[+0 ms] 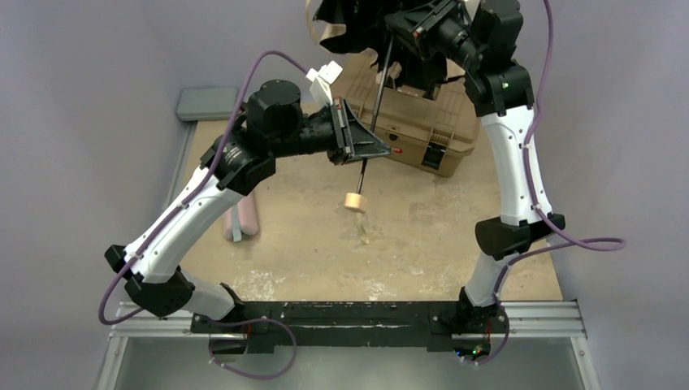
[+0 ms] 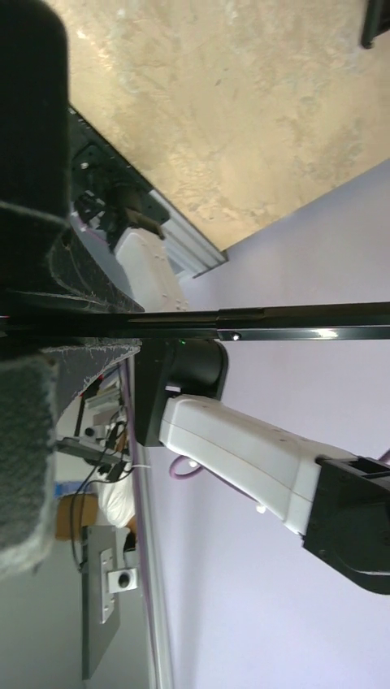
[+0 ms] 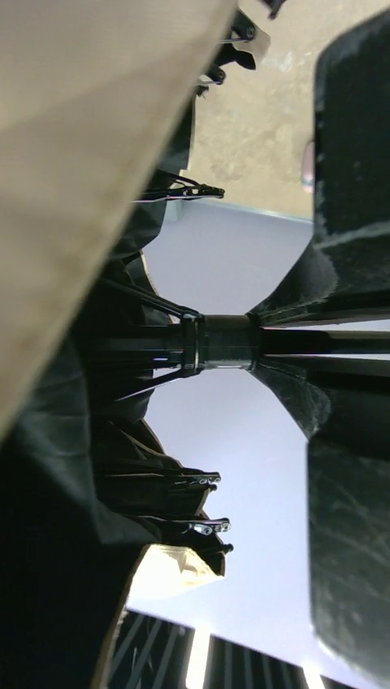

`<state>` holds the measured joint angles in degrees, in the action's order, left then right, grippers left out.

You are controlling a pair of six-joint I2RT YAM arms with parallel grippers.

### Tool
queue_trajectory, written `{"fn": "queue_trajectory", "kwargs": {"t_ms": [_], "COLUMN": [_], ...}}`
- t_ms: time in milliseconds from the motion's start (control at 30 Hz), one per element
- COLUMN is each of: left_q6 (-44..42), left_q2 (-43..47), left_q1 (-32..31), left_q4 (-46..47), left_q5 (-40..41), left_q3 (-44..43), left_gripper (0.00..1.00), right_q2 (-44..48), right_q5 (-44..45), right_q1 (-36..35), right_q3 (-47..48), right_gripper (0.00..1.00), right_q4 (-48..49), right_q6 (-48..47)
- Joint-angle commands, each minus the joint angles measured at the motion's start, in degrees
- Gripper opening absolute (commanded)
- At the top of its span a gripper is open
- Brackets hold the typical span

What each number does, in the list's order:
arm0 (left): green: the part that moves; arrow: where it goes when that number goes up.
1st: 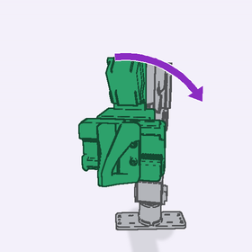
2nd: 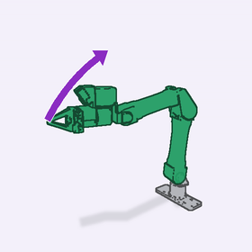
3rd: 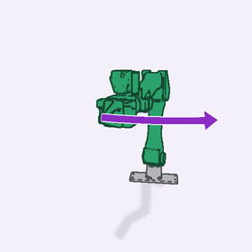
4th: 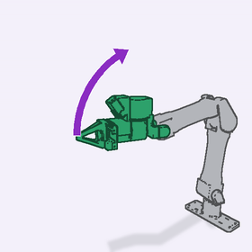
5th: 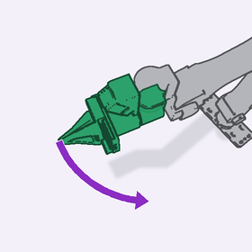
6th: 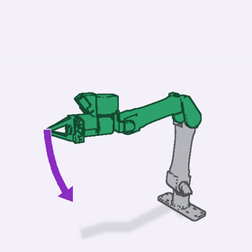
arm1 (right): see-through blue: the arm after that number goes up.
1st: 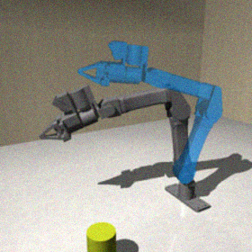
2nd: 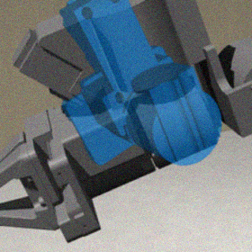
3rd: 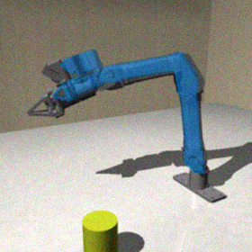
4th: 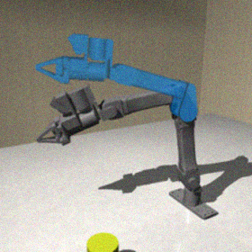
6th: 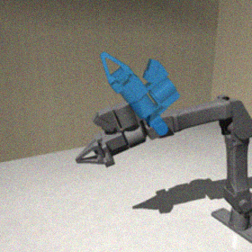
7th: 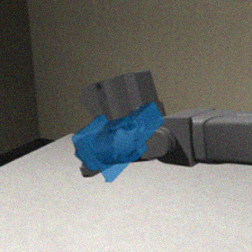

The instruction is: Open the umbrella

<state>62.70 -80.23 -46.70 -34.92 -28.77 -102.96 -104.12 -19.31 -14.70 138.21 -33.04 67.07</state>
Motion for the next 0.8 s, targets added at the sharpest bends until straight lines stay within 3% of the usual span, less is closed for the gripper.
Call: {"fn": "queue_trajectory", "kwargs": {"t_ms": [0, 267, 767], "left_q6": [-3.55, -0.29, 4.89], "left_q2": [1.39, 1.33, 13.01], "left_q1": [-9.45, -13.26, -19.92], "left_q4": [-19.43, -17.69, -18.32], "left_q5": [-21.19, -21.41, -16.73], "left_q3": [-4.83, -3.61, 13.31], "left_gripper": [0.0, 0.0, 0.0], "right_q2": [-7.33, -9.66, -17.78], "right_q5": [40.4, 52.52, 58.7], "right_q1": [7.63, 7.28, 7.74], "right_q3": [7.89, 8.53, 13.22], "right_gripper": [0.16, 0.18, 0.19], "right_q4": [29.03, 35.71, 40.39], "right_q6": [3.81, -1.57, -1.05]}}
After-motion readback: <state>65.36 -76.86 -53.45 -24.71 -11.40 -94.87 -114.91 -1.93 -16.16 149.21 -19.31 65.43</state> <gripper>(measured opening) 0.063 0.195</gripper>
